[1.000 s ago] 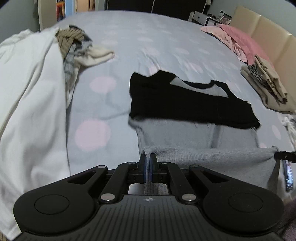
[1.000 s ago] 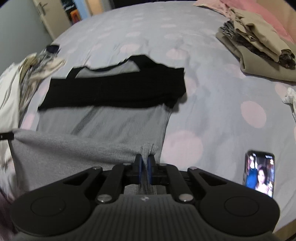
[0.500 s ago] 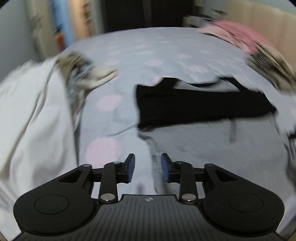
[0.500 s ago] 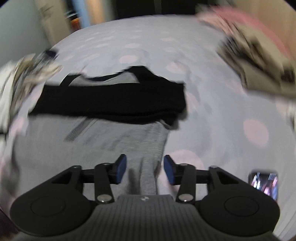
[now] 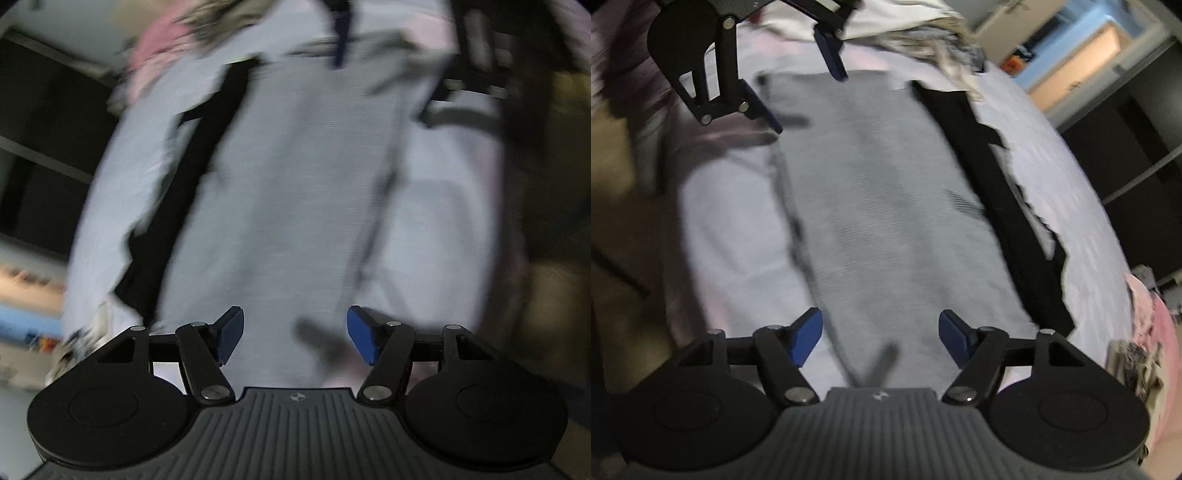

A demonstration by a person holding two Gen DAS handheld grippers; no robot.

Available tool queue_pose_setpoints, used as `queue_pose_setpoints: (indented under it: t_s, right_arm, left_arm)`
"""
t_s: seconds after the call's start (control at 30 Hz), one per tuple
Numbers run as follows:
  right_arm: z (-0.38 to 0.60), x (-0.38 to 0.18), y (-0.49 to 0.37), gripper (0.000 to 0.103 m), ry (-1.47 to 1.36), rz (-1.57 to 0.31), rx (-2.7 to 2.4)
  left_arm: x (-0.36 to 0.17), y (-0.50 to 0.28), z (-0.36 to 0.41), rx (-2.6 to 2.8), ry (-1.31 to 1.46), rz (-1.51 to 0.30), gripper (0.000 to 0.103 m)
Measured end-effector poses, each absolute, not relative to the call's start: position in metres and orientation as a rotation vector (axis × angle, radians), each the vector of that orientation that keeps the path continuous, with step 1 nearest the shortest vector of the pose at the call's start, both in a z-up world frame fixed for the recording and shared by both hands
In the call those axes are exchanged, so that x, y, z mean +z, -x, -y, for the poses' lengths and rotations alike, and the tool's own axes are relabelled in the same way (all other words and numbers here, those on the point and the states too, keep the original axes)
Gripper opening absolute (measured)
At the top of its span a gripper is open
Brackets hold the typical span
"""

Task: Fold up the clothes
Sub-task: 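Lift the grey hem toward the collar with both grippers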

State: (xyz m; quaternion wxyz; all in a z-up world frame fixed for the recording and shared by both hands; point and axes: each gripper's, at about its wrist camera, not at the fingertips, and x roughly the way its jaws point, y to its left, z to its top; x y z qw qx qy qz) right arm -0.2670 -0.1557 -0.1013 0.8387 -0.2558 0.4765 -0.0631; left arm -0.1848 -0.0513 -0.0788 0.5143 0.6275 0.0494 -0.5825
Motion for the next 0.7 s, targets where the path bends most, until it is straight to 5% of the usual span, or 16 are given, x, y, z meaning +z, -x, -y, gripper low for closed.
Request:
queue_pose_setpoints:
  t_s: [0.43, 0.7]
  right_arm:
    - [0.151, -0.112, 0.282, 0.074, 0.539, -1.072, -0.113]
    - [0.153, -0.116, 0.285, 0.074, 0.583, -1.079, -0.133]
  left_arm:
    - [-0.092, 0.175, 0.038, -1.351, -1.595, -0.134, 0.066]
    - [-0.094, 0.162, 0.047, -1.309, -1.525, -0.243, 0.081]
